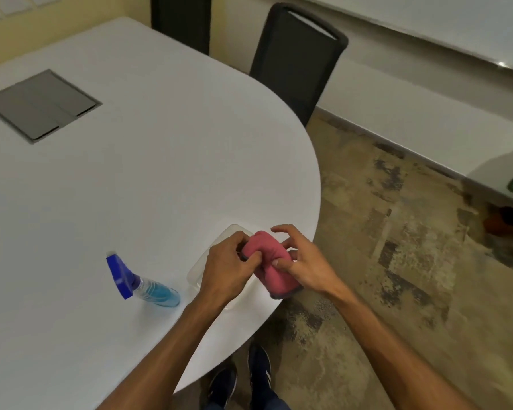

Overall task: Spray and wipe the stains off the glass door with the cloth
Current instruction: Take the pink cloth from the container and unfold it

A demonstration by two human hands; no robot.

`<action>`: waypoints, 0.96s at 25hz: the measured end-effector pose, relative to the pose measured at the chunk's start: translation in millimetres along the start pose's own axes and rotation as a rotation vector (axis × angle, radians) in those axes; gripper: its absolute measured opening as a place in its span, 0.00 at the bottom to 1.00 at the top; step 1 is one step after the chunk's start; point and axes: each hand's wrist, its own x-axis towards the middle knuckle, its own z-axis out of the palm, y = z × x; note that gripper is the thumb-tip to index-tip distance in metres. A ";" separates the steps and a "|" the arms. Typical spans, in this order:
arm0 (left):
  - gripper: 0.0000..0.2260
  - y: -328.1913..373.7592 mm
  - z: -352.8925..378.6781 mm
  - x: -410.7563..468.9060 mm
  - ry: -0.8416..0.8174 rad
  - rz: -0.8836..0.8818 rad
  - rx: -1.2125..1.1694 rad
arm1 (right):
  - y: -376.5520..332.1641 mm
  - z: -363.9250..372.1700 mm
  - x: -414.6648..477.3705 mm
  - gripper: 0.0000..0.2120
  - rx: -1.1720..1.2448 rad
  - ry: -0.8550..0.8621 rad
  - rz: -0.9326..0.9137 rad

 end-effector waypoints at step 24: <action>0.07 78.3 -27.1 -53.5 -0.664 0.670 0.212 | 28.4 48.9 -232.9 0.15 0.372 0.987 0.033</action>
